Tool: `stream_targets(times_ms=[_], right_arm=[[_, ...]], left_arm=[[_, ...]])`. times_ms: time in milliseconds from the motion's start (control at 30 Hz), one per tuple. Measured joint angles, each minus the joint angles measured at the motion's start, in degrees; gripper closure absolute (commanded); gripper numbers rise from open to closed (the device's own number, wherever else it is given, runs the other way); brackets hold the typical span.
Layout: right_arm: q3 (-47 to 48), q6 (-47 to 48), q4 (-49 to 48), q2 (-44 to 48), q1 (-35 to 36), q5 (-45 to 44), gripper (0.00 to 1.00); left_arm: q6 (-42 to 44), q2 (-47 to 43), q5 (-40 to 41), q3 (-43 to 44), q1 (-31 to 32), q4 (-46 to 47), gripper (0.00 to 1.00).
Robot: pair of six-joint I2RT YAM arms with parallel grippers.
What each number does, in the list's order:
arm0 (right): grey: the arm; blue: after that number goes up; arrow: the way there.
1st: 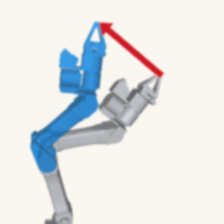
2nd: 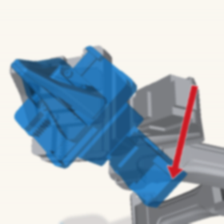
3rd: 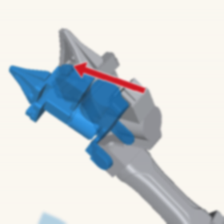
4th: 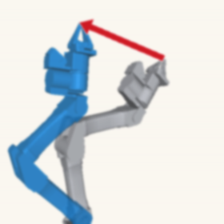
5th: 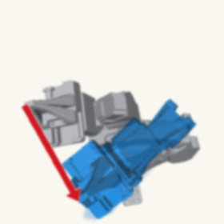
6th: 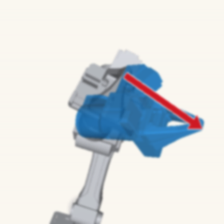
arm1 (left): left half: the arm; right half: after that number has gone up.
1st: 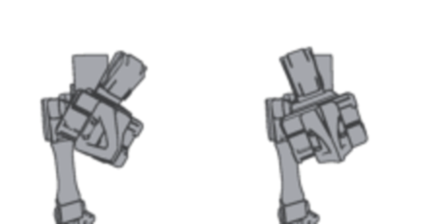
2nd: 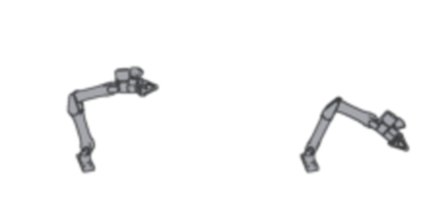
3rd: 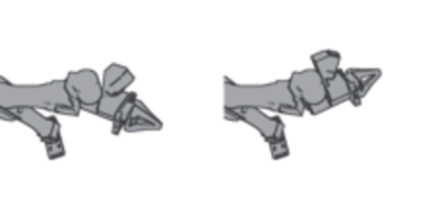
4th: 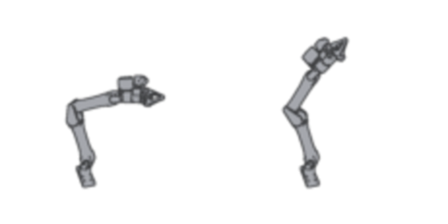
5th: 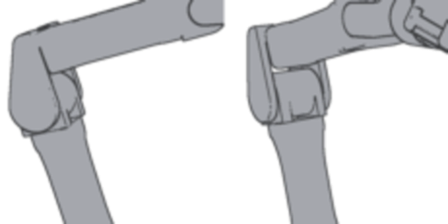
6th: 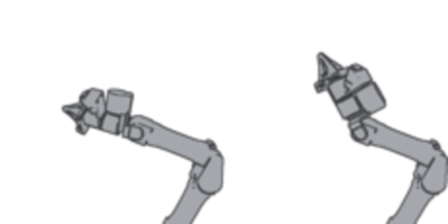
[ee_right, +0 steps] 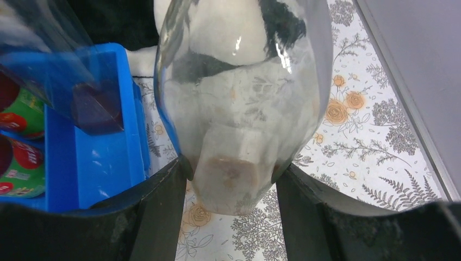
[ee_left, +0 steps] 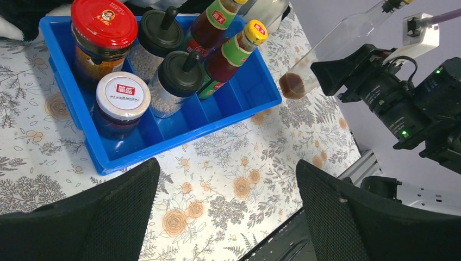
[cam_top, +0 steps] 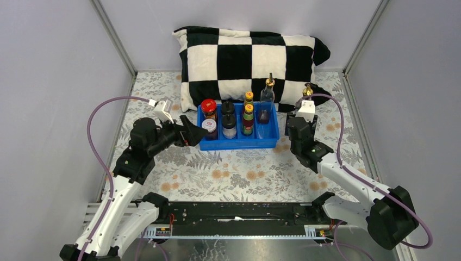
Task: Organize the condiment bottles
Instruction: Pick up the bottle from the corner of the board, then place the bottle in the storage box.
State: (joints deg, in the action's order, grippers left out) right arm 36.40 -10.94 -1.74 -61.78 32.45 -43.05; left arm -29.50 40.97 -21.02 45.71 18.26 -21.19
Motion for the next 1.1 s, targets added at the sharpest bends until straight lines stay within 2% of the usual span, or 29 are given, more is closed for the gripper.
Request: stream_targets(times_ms=[367,1100], right_arm=[[5.81,2.54,0.90,2.56,0.31,0.46,0.70],[3.15,11.28,-16.33,1.99,2.54,14.73,0.70]], left_arm=[[0.00,0.00,0.02,0.00,0.00,0.00,0.01],[-0.02,0.00,0.04,0.00,0.00,0.00,0.01]])
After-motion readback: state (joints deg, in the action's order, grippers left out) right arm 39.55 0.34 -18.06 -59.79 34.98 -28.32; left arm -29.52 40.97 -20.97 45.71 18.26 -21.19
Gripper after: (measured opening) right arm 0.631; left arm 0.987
